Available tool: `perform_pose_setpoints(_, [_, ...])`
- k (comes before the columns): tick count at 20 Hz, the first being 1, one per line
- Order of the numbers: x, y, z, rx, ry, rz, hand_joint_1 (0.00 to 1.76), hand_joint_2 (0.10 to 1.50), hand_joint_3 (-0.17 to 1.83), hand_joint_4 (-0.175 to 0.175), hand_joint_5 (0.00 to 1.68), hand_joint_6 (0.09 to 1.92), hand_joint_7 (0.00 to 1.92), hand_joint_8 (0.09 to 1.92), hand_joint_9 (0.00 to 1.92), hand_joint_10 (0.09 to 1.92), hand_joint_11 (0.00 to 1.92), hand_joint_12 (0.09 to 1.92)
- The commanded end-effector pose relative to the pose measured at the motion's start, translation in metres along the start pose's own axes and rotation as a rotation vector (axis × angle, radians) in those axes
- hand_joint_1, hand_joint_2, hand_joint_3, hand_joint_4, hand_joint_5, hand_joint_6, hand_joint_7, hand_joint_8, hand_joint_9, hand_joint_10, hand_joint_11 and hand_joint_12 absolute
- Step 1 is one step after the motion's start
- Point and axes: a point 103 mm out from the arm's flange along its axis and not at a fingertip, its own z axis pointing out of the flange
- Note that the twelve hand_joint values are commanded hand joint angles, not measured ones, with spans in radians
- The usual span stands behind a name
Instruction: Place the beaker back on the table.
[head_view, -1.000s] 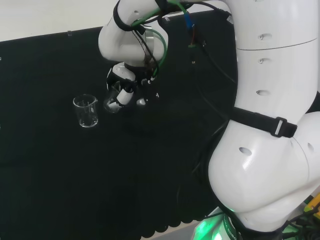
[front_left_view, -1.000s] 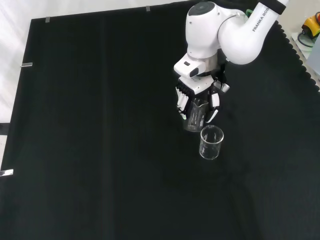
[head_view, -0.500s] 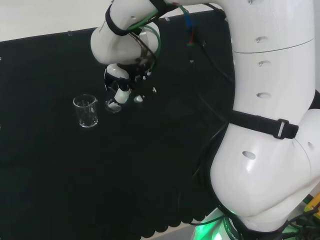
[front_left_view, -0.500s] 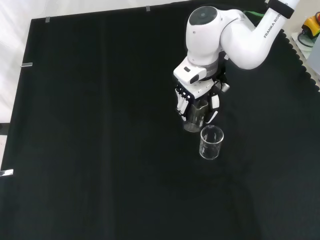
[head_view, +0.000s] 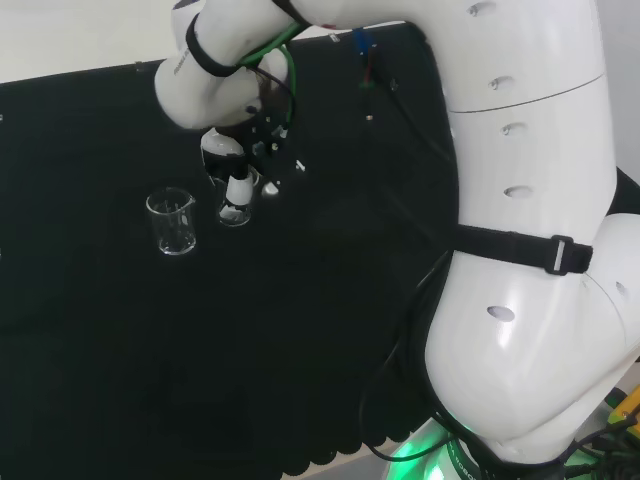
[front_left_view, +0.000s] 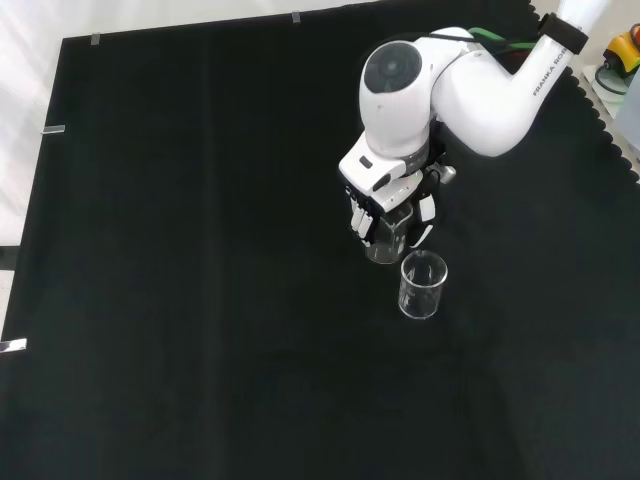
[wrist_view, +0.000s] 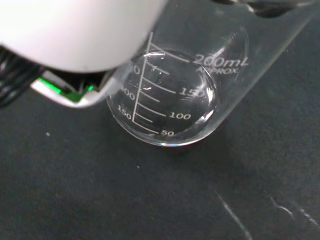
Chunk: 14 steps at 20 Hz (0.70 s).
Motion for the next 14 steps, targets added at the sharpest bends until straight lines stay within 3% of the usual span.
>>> perform_pose_setpoints(1, [0.0037,0.0029,0.0061,0.101,-0.101,-0.003,1.22,0.45,0.94,-0.175,1.43,0.52,1.71,0.72,1.87,0.37,1.73,0.61])
perform_pose_setpoints(8, [0.0049,0.0032,0.0087,0.131,-0.116,0.002,1.22,0.47,0.91,-0.171,1.41,0.53,1.63,0.68,1.78,0.34,1.68,0.58])
perform_pose_setpoints(11, [0.0038,0.0027,0.0091,0.142,-0.106,0.010,1.19,0.54,0.82,-0.084,1.35,0.59,1.54,0.60,1.69,0.32,1.65,0.57])
perform_pose_setpoints(14, [0.0029,0.0018,0.0084,0.138,-0.096,0.015,1.16,0.61,0.73,0.041,1.28,0.66,1.43,0.59,1.59,0.27,1.54,0.59])
